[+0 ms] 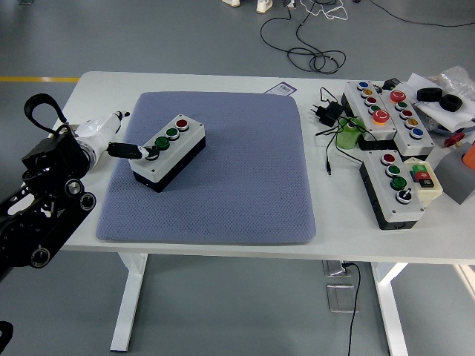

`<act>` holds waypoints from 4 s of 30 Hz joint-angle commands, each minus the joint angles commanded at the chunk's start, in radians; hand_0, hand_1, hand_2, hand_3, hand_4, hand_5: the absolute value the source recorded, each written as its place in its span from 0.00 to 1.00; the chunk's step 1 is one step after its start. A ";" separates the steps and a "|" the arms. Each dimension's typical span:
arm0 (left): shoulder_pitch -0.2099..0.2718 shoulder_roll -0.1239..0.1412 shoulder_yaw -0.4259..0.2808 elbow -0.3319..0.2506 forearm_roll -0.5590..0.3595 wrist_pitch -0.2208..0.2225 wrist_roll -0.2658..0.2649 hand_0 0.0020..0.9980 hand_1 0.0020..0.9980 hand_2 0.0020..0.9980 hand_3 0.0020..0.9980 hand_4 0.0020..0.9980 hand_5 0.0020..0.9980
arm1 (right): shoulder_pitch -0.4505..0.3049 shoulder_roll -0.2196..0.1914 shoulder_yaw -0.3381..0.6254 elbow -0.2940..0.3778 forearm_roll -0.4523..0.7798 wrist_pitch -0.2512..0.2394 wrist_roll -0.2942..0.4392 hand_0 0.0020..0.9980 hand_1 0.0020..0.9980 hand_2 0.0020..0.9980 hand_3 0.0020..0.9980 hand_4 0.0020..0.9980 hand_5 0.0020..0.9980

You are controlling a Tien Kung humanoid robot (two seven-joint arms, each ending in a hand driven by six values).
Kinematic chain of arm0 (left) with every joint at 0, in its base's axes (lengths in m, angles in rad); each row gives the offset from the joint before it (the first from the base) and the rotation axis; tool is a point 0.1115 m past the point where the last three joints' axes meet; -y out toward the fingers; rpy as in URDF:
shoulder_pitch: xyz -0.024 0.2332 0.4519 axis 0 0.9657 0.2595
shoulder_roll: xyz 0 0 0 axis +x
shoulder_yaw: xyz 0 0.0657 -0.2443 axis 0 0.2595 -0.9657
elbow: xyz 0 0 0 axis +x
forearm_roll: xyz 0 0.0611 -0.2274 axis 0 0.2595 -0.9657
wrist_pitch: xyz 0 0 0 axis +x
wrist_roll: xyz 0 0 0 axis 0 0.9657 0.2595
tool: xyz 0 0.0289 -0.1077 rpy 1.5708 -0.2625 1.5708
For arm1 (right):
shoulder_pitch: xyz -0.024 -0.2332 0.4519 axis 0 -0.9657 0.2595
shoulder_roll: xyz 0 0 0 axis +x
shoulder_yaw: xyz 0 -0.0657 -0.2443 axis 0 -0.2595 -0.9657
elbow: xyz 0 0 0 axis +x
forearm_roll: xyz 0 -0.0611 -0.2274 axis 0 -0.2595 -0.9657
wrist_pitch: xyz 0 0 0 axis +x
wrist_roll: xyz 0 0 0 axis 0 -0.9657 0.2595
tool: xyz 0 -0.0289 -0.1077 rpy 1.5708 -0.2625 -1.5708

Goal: Pick up the button,place it on the desk,press the button,press the button

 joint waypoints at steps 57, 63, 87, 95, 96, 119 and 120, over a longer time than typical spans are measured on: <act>-0.203 -0.192 0.248 0.378 -0.181 0.127 0.037 0.89 0.97 1.00 1.00 1.00 0.47 | -0.002 -0.011 -0.010 0.000 -0.010 0.001 0.001 0.64 0.51 0.55 0.59 0.24 0.34; -0.209 -0.205 0.289 0.379 -0.132 0.183 0.037 0.61 0.77 0.82 0.97 0.84 0.07 | -0.005 -0.013 -0.007 0.000 -0.016 0.001 -0.001 0.64 0.51 0.55 0.59 0.24 0.34; -0.204 -0.209 0.347 0.405 -0.109 0.189 0.037 0.40 0.32 0.31 0.46 0.58 0.00 | -0.009 -0.015 0.001 0.000 -0.021 0.000 -0.001 0.64 0.51 0.55 0.59 0.24 0.34; -0.190 -0.193 0.319 0.393 -0.153 0.166 -0.046 0.30 0.25 0.24 0.29 0.47 0.00 | -0.010 -0.015 0.006 0.000 -0.022 -0.001 0.000 0.64 0.51 0.55 0.59 0.24 0.34; -0.189 -0.191 0.317 0.391 -0.160 0.160 -0.053 0.30 0.25 0.24 0.29 0.47 0.00 | -0.010 -0.015 0.006 0.000 -0.022 -0.001 -0.001 0.64 0.51 0.55 0.59 0.24 0.34; -0.157 -0.043 0.331 0.226 -0.291 0.165 -0.464 0.27 0.20 0.20 0.24 0.44 0.00 | -0.009 -0.011 0.013 0.000 -0.026 -0.002 -0.004 0.64 0.51 0.55 0.59 0.24 0.34; -0.156 -0.036 0.336 0.220 -0.290 0.172 -0.490 0.27 0.20 0.20 0.24 0.44 0.00 | -0.009 -0.011 0.013 0.000 -0.026 -0.002 -0.005 0.64 0.51 0.55 0.59 0.24 0.34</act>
